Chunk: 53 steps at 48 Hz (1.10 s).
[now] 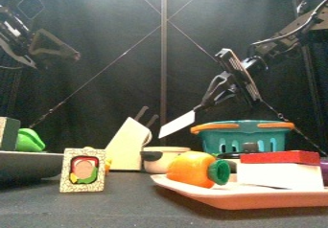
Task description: Grab cleaver handle with other hand
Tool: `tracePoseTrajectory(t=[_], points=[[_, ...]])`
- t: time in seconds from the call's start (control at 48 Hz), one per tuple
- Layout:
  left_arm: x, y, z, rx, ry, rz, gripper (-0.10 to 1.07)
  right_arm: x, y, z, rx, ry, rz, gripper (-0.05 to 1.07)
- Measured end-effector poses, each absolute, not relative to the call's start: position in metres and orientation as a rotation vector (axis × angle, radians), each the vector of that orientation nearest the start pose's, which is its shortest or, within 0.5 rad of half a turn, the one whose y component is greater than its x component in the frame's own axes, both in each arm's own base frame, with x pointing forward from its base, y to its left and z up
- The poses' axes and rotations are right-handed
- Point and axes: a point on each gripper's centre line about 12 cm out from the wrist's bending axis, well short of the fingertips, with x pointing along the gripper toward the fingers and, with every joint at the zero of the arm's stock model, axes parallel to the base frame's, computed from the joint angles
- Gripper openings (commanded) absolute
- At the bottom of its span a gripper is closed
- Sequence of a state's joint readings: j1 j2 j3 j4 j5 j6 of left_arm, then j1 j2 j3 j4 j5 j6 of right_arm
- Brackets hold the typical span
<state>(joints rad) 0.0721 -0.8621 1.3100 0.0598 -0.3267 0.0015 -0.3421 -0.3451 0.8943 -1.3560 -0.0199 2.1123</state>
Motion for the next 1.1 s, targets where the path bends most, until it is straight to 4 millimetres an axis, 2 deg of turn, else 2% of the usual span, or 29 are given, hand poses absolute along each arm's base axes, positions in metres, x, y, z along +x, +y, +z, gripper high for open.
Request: tracePoseTrajectory(t=[0.125, 0.542, 0.75, 0.917, 1.104], points=[[0.198, 0.012, 0.224, 0.054, 0.120, 0.051, 0.01, 0.294, -0.095, 0.220, 0.769, 0.391, -0.463, 0.52], [0.198, 0.013, 0.229, 0.057, 0.050, 0.054, 0.01, 0.288, -0.050, 0.244, 0.584, 0.379, -0.271, 0.52], [0.197, 0.012, 0.236, 0.061, -0.021, 0.047, 0.02, 0.280, -0.043, 0.249, 0.412, 0.383, -0.214, 0.52], [0.198, 0.011, 0.244, 0.058, -0.090, 0.043, 0.14, 0.280, -0.037, 0.251, 0.304, 0.391, -0.170, 0.52], [0.204, 0.005, 0.240, 0.053, -0.105, 0.010, 0.39, 0.282, -0.020, 0.250, 0.267, 0.401, -0.111, 0.52]])
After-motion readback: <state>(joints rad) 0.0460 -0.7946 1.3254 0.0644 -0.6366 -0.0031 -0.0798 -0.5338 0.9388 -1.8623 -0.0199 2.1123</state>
